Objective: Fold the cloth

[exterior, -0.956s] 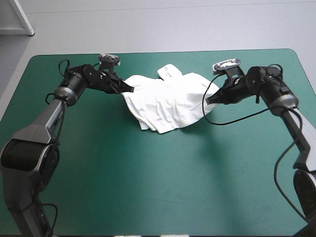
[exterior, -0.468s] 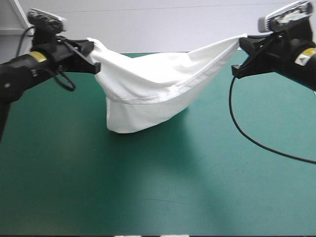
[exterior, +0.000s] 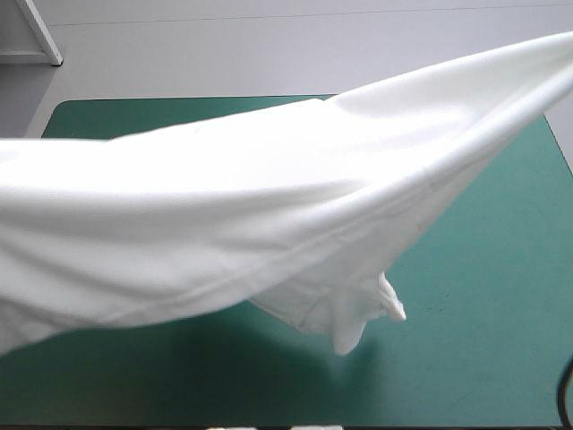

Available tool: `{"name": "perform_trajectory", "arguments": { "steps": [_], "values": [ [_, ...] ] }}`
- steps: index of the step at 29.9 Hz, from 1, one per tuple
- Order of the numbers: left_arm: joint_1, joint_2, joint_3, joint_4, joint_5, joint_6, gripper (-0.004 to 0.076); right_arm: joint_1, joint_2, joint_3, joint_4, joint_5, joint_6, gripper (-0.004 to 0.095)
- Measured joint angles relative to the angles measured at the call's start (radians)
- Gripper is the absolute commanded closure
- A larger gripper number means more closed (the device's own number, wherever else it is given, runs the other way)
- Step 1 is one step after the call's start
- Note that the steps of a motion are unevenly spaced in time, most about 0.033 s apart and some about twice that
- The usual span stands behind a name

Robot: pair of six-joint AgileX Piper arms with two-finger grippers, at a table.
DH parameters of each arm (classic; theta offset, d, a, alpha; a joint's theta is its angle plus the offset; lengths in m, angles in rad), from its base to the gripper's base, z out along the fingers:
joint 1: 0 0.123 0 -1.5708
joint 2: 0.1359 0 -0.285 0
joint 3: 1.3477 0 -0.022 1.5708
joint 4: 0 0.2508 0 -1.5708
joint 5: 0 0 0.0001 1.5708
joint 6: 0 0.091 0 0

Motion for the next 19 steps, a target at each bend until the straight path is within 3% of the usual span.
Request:
{"name": "perform_trajectory", "arguments": {
  "steps": [4, 8, 14, 19],
  "values": [
    [0.0, -0.048, -0.01, -0.001, -0.014, 0.0, 0.0705, 0.0, -0.016, -0.055, 0.004, 0.0, -0.001, 0.0921],
    [0.0, -0.01, -0.01, -0.002, 0.047, 0.0, 0.0705, 0.0, -0.012, -0.058, 0.004, 0.018, -0.003, 0.0921],
    [0.0, 0.154, -0.007, -0.002, 0.153, -0.015, 0.0705, 0.0, 0.03, -0.043, -0.016, 0.058, -0.003, 0.0921],
    [0.0, 0.32, -0.001, 0.005, 0.219, -0.018, 0.0705, 0.0, 0.108, 0.037, -0.118, 0.063, 0.018, 0.0921]
  ]
}}
